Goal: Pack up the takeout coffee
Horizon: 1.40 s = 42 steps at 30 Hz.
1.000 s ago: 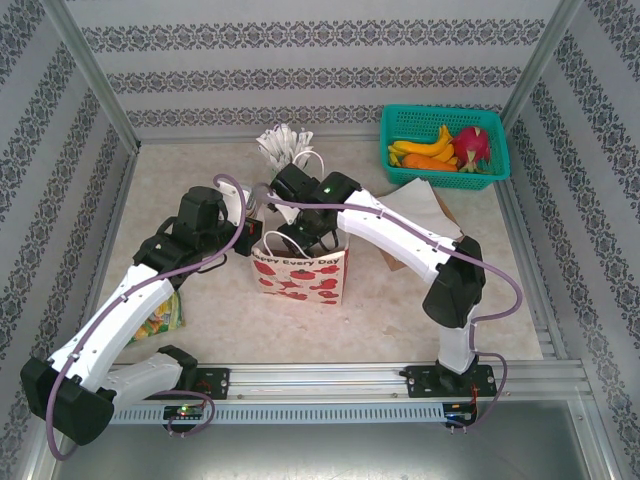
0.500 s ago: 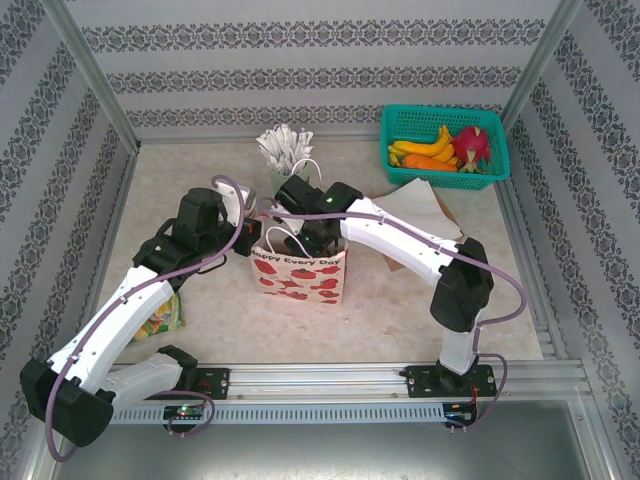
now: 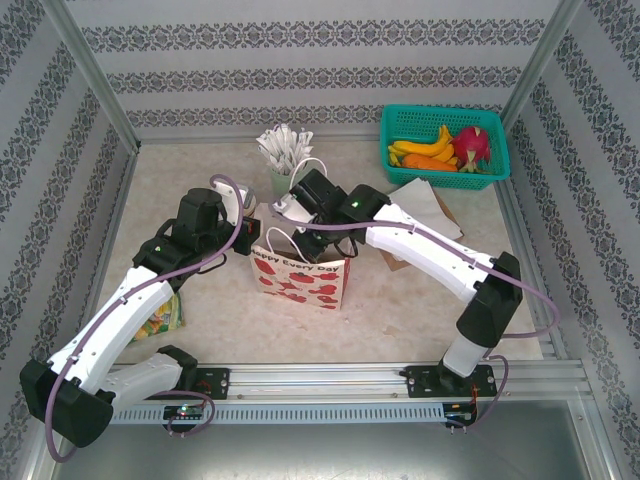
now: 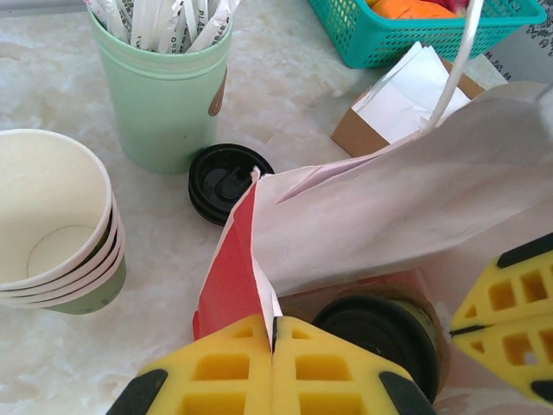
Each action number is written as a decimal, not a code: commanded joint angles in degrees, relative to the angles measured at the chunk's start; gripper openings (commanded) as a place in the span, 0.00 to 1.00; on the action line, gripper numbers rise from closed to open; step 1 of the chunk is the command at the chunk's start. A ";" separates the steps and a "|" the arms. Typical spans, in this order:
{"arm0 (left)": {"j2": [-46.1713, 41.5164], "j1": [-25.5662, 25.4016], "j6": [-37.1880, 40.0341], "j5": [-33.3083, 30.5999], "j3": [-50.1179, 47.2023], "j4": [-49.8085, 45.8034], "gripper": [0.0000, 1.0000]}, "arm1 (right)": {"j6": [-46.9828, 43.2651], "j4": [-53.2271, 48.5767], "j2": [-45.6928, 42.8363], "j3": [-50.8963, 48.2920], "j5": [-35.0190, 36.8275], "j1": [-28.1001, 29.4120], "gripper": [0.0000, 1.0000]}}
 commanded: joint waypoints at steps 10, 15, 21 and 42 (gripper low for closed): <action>-0.19 -0.60 -0.49 -1.16 -1.10 -1.00 0.00 | -5.52 0.46 7.61 1.75 -0.30 1.25 0.00; -0.29 -0.58 -0.49 -1.17 -1.23 -0.75 0.00 | -6.12 -0.06 8.59 0.50 1.57 1.18 0.00; -0.32 -0.56 -0.38 -1.34 -1.44 -0.84 0.00 | -7.36 -1.64 8.82 -2.17 2.36 1.20 0.00; -1.29 -0.63 0.04 -2.57 -1.34 -1.27 0.00 | -9.93 -10.56 5.55 -1.74 7.75 0.94 0.00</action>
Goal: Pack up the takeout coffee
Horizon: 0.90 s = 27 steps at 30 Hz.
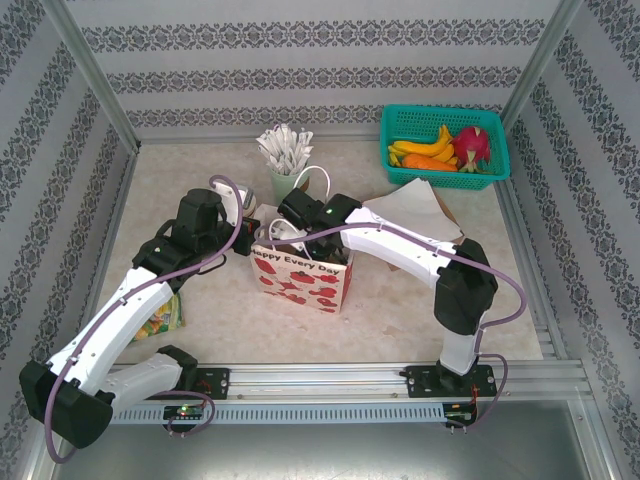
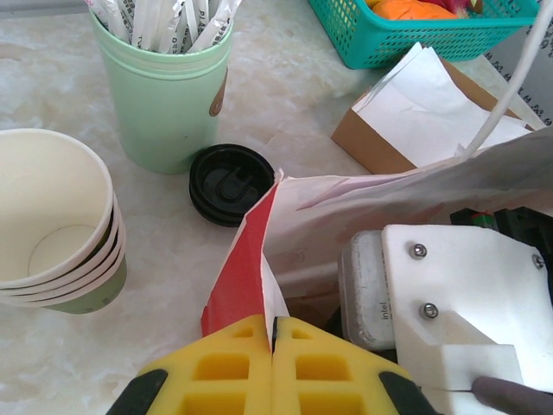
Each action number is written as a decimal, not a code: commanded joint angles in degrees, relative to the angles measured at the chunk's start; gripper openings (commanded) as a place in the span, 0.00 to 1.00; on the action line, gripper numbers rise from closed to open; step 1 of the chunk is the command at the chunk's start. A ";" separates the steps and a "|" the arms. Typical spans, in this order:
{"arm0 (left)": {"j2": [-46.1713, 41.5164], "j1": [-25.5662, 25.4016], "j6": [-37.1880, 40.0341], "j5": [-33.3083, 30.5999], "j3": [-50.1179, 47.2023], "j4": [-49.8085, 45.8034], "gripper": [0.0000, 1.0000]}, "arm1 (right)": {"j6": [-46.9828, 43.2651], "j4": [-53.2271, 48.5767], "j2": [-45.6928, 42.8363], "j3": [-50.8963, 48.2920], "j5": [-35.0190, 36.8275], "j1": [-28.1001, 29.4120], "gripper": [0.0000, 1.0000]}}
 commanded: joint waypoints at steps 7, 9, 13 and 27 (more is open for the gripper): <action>-0.91 -0.60 -0.05 -2.71 -1.00 -1.38 0.00 | -2.35 -8.58 -4.05 -1.10 0.69 0.34 0.00; -0.93 -0.59 -0.07 -2.76 -0.98 -1.41 0.00 | -2.81 -9.76 -4.06 -1.28 0.59 0.08 0.00; -0.94 -0.57 -0.20 -3.30 -0.91 -1.47 0.00 | -4.52 -11.71 -4.33 -1.69 -0.49 -0.18 0.00; 0.22 -0.60 -3.44 -3.58 1.75 -2.13 0.00 | -10.43 -6.57 -6.80 -6.89 -4.75 0.51 0.00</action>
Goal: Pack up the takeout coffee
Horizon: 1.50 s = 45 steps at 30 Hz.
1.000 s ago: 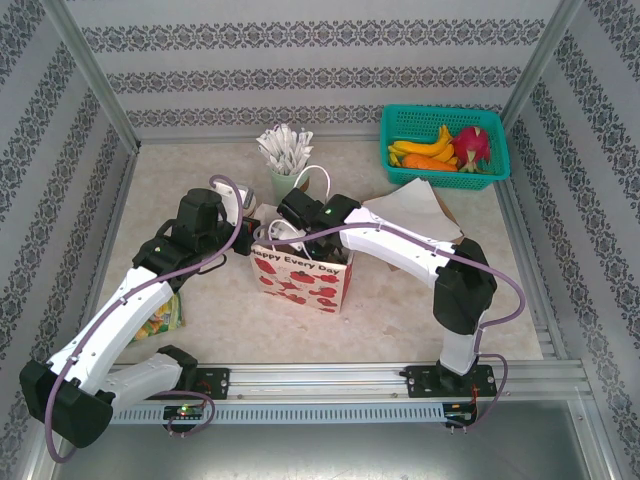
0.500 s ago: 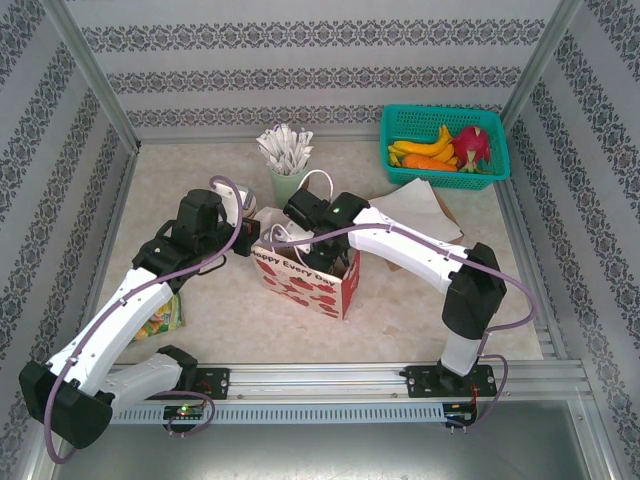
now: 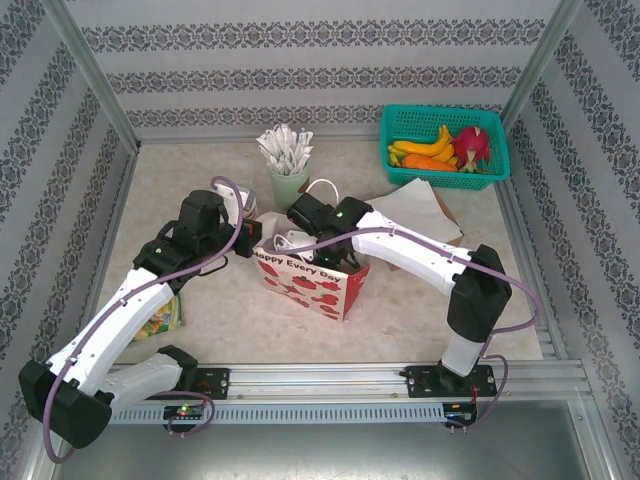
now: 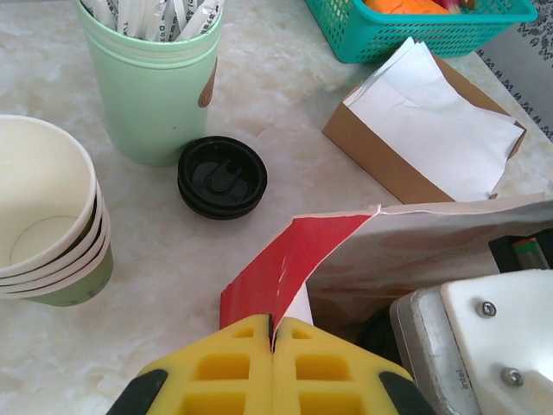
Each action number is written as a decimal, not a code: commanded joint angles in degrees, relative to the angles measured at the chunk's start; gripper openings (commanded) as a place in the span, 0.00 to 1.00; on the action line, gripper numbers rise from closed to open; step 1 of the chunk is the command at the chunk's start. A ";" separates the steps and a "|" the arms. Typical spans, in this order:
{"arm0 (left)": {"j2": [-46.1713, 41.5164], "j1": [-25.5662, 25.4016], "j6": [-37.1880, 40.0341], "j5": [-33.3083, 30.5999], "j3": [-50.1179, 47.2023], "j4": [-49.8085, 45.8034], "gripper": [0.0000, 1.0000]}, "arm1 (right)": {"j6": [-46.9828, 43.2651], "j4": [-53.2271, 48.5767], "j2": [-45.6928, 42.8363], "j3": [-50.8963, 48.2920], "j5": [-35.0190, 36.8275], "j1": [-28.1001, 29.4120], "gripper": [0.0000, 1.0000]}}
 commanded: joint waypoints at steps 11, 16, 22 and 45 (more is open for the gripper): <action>0.93 0.13 -2.99 -3.41 3.17 -2.38 0.00 | -5.62 -4.59 0.45 -7.92 -1.18 -1.41 0.00; 1.13 0.08 -2.80 -3.53 3.83 -2.87 0.00 | -6.08 -8.80 1.30 -6.14 0.00 -1.89 0.00; 0.61 0.12 -2.58 -4.49 4.04 -3.15 0.00 | -5.49 -11.28 -1.08 -4.07 -1.34 -2.54 0.00; 0.78 0.13 -2.38 -3.48 4.19 -3.22 0.00 | -5.65 -11.25 1.65 -12.19 1.21 -5.63 0.00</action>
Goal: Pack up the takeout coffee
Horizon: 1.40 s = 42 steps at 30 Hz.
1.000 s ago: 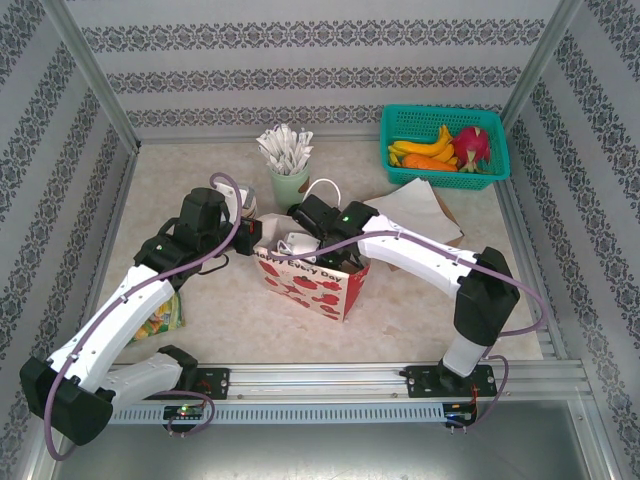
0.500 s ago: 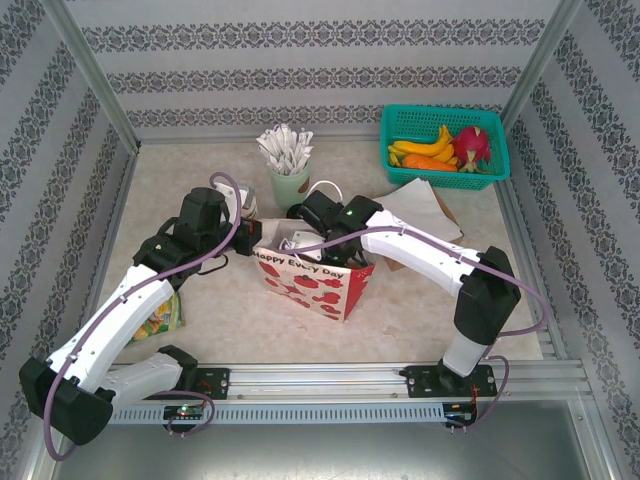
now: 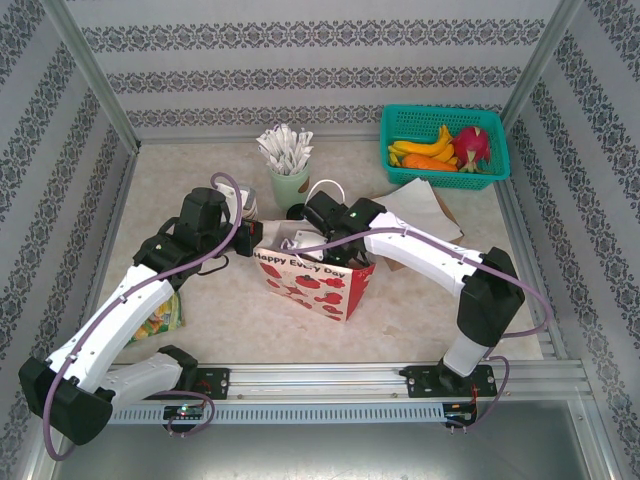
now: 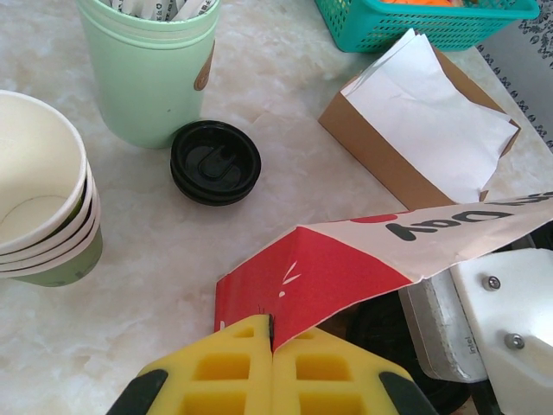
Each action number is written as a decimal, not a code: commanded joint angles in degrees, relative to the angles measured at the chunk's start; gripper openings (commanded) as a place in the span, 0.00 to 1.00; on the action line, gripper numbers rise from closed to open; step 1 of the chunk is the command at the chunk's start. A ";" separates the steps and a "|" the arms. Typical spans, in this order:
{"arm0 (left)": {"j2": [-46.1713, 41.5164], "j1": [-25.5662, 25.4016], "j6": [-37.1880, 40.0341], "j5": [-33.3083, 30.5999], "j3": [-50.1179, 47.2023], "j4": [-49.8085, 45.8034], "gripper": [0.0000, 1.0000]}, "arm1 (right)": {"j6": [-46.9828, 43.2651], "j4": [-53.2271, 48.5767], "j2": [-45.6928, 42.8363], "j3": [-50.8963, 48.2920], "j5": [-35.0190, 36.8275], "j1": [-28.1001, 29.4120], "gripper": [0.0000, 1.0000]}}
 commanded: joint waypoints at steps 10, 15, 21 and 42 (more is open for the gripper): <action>0.01 0.49 0.01 -1.92 2.17 0.39 0.00 | 0.02 -14.81 3.97 -1.48 1.44 -1.28 0.00; 0.08 0.49 -0.11 -1.27 2.06 0.61 0.00 | 1.30 -13.81 0.62 2.42 -3.02 -1.06 0.17; 0.10 0.50 -0.40 -0.31 2.28 1.04 0.00 | 1.97 -14.00 0.89 5.46 -5.18 -0.40 0.28; -0.09 0.49 -1.07 0.13 2.63 1.05 0.00 | 5.05 -3.38 -2.57 9.63 -8.81 0.74 0.53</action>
